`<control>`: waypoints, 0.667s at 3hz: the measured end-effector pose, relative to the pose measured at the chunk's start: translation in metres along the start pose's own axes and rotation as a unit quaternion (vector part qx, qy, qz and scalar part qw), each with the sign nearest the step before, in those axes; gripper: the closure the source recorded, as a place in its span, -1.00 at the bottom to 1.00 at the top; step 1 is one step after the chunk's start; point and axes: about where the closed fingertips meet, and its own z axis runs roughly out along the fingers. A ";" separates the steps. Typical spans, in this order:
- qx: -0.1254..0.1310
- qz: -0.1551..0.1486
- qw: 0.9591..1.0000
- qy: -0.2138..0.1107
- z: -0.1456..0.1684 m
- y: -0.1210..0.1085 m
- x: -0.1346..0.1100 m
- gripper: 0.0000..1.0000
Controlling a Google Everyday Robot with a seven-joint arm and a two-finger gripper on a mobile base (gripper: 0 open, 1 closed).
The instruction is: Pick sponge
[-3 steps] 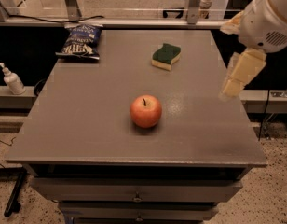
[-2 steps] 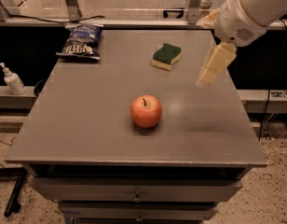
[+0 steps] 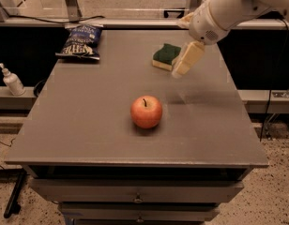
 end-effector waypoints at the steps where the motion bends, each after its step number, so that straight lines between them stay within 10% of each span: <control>1: 0.002 0.011 1.000 -0.025 0.026 -0.027 0.000 -1.00; 2: 0.002 0.030 0.999 -0.040 0.046 -0.050 0.007 -1.00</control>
Offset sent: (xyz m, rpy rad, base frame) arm 0.0990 0.0050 -0.0296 0.1478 0.0263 -0.0553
